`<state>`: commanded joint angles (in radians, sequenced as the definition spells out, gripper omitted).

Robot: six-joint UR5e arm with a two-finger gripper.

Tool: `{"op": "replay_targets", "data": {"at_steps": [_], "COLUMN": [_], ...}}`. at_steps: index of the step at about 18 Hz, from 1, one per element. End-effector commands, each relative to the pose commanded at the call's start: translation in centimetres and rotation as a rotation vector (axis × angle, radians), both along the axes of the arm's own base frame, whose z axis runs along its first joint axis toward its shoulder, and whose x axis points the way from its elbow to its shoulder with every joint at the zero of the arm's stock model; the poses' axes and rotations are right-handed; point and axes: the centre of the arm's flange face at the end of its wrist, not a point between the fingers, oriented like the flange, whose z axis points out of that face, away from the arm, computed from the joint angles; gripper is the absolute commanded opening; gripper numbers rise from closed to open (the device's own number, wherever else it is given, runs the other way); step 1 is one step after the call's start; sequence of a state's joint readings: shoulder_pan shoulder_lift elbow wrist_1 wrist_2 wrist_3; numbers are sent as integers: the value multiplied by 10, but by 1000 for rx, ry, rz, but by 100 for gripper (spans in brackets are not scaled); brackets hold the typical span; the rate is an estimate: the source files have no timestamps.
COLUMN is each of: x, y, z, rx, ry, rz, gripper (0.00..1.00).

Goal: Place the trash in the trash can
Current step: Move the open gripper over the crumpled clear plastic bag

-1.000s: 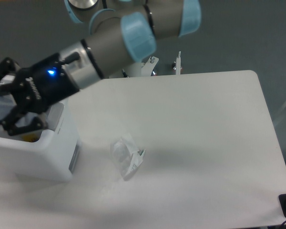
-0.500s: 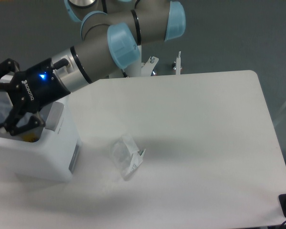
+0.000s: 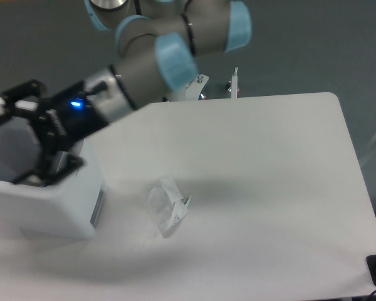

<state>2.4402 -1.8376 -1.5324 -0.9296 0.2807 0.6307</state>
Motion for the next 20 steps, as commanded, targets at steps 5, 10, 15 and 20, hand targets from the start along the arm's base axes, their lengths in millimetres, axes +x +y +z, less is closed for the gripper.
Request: {"op": "replay_targets", "data": {"at_steps": [5, 10, 15, 20], "x": [-69, -104, -73, -24], "y": [-15, -11, -32, -36], "z": [-53, -141, -198, -232], "rx": [-105, -388, -665, -821], "ry": [-36, 80, 301, 379], "rz": [114, 205, 194, 134], "gripper": [100, 100, 100, 100]}}
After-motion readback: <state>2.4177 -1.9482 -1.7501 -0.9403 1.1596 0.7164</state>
